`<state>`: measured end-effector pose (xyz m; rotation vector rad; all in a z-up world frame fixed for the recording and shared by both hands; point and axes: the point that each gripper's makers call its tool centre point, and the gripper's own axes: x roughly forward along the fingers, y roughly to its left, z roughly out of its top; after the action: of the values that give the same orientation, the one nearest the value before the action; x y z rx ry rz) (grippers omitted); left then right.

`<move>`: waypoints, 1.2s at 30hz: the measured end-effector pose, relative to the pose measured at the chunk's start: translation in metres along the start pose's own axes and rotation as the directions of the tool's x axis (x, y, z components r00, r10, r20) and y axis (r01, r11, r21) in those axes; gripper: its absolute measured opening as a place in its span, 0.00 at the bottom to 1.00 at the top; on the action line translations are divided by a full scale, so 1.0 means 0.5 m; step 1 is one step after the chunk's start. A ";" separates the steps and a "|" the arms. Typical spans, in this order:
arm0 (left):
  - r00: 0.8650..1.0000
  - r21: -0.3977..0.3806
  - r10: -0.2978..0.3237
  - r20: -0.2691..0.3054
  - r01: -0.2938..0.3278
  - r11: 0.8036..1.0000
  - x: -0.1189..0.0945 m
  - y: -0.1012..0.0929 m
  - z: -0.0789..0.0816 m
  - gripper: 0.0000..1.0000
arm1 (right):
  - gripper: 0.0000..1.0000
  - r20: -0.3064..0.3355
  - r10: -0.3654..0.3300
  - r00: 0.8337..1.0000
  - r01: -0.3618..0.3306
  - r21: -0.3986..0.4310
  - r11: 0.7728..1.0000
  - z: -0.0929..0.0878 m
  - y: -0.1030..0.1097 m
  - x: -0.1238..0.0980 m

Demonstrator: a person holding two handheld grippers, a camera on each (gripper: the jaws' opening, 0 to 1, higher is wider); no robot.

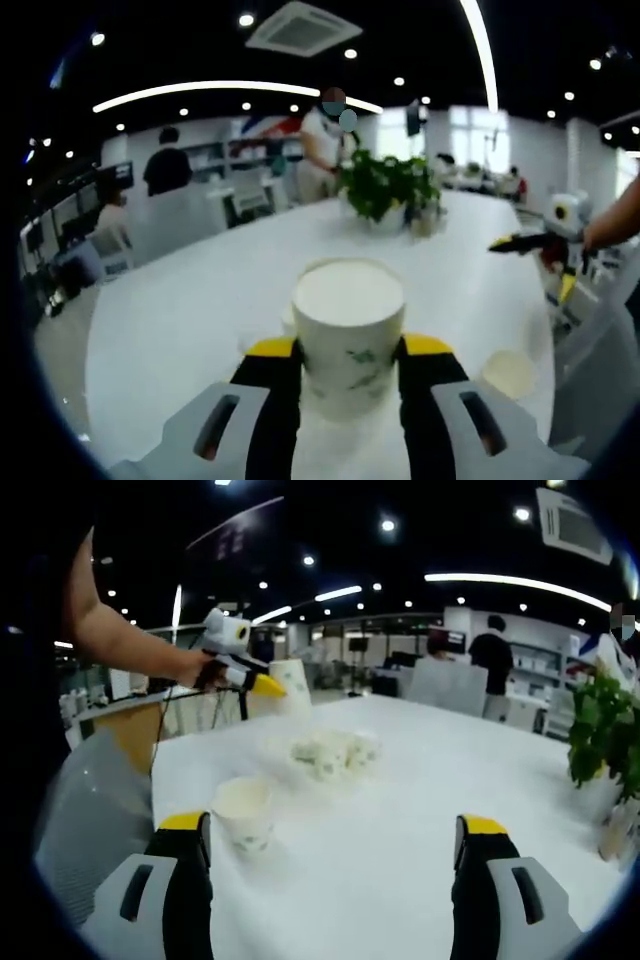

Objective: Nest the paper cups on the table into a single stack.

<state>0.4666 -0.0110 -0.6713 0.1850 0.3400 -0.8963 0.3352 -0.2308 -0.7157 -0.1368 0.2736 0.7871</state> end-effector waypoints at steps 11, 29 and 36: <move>1.000 0.002 -0.005 0.029 0.005 1.000 -0.011 0.011 0.026 0.36 | 1.00 0.005 -0.004 1.000 0.004 -0.008 1.000 0.004 0.001 -0.004; 0.999 0.017 -0.037 0.032 0.036 0.999 -0.013 -0.022 0.046 0.36 | 0.99 0.018 -0.006 1.000 0.006 -0.018 1.000 0.014 0.009 -0.011; 0.998 0.024 -0.066 0.022 0.065 0.998 -0.014 -0.055 0.050 0.36 | 0.99 0.029 -0.009 1.000 0.009 -0.025 1.000 0.023 0.014 -0.019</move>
<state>0.4460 -0.0300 -0.6460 0.1855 0.3160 -0.9665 0.3261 -0.2298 -0.7018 -0.1501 0.2352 0.7832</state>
